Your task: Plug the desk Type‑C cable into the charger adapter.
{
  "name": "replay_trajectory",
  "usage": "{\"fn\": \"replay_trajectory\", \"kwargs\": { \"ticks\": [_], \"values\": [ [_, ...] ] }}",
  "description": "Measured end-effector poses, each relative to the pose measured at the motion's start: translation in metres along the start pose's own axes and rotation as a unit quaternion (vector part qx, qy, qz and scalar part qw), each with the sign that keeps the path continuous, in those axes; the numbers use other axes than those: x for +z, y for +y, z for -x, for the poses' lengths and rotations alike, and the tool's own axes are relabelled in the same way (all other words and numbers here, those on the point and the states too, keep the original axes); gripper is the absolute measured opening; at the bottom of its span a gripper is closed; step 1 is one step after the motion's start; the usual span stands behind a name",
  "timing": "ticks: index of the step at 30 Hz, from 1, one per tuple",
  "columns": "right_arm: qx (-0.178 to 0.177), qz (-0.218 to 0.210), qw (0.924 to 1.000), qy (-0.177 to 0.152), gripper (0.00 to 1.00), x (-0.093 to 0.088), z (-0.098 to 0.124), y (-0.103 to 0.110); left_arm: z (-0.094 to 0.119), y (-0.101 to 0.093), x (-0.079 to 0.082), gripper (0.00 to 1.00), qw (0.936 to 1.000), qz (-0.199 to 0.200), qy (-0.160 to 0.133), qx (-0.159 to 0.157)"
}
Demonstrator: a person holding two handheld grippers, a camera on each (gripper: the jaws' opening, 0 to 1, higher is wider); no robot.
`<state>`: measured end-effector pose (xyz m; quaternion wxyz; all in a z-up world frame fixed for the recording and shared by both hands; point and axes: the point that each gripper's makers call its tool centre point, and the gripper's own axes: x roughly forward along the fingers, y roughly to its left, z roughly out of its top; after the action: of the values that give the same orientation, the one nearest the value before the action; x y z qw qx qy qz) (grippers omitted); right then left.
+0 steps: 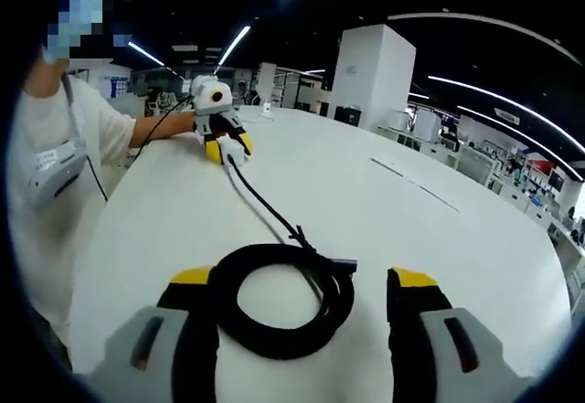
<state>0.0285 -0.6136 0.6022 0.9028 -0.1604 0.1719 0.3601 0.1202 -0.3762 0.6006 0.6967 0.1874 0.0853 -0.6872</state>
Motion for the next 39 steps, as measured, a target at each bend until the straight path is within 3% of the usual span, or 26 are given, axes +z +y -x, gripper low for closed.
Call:
{"fn": "replay_trajectory", "kwargs": {
  "ticks": [24,39],
  "values": [
    [-0.046,0.002,0.999,-0.001,0.76,0.004,-0.011,-0.029,0.009,0.047,0.004,0.36,0.9964,0.013,-0.019,0.082],
    [-0.05,0.01,0.9986,0.012,0.77,0.008,-0.022,-0.043,-0.007,0.065,-0.004,0.39,0.9951,0.021,-0.002,0.096]
  ]
}}
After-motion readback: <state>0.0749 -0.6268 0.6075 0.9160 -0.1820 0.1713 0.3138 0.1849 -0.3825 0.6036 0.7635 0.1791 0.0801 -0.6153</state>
